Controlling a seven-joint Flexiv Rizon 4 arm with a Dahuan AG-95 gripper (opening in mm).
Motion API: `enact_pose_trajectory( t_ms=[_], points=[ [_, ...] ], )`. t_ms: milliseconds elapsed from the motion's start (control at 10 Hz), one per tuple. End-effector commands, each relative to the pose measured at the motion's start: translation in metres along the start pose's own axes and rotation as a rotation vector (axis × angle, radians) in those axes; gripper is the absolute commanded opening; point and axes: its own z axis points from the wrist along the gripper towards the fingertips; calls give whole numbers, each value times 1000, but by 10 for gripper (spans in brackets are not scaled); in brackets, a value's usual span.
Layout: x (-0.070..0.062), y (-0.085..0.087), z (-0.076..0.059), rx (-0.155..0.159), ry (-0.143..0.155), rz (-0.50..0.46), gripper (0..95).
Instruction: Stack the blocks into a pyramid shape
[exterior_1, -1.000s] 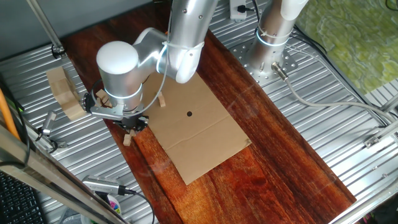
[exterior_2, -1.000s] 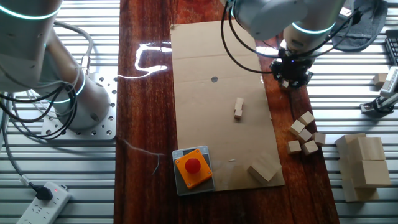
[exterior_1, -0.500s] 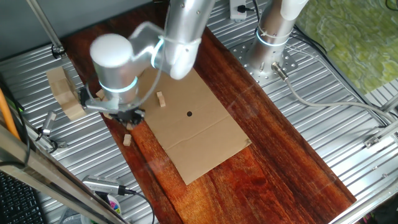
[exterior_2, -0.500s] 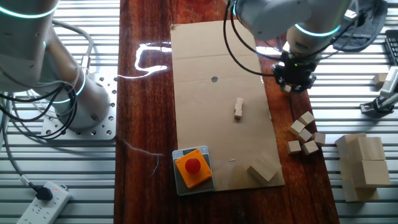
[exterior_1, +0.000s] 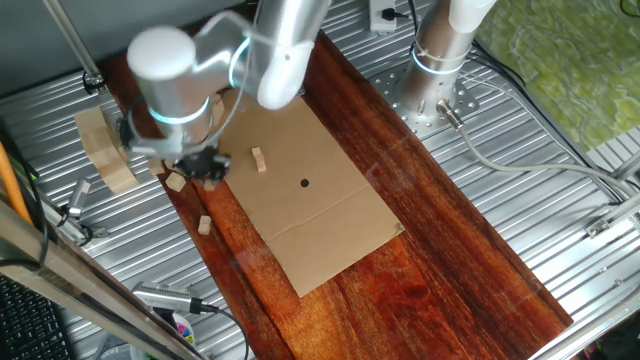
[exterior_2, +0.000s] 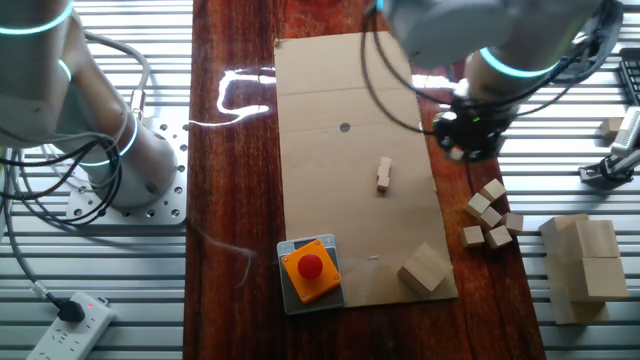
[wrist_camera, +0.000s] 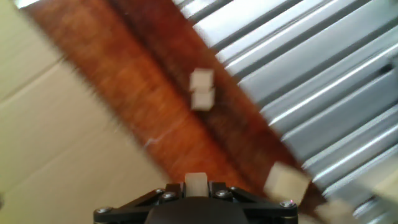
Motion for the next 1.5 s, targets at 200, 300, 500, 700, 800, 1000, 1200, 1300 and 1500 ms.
enact_pose_trajectory(
  t_ms=[200,300,500,700,800,1000,1200,1300,1500],
  points=[
    [35,36,-5,-23,-29,-37,0],
    [42,45,-6,-24,-32,-44,0],
    [56,65,-7,-23,-36,-75,0],
    [64,77,-5,-7,-39,-104,0],
    [65,78,-5,3,-30,-131,0],
    [65,77,-4,20,-28,-167,0],
    [66,78,-2,32,-27,-179,0],
    [68,78,1,38,-27,-185,0],
    [69,79,5,40,-32,-186,0]
  ],
)
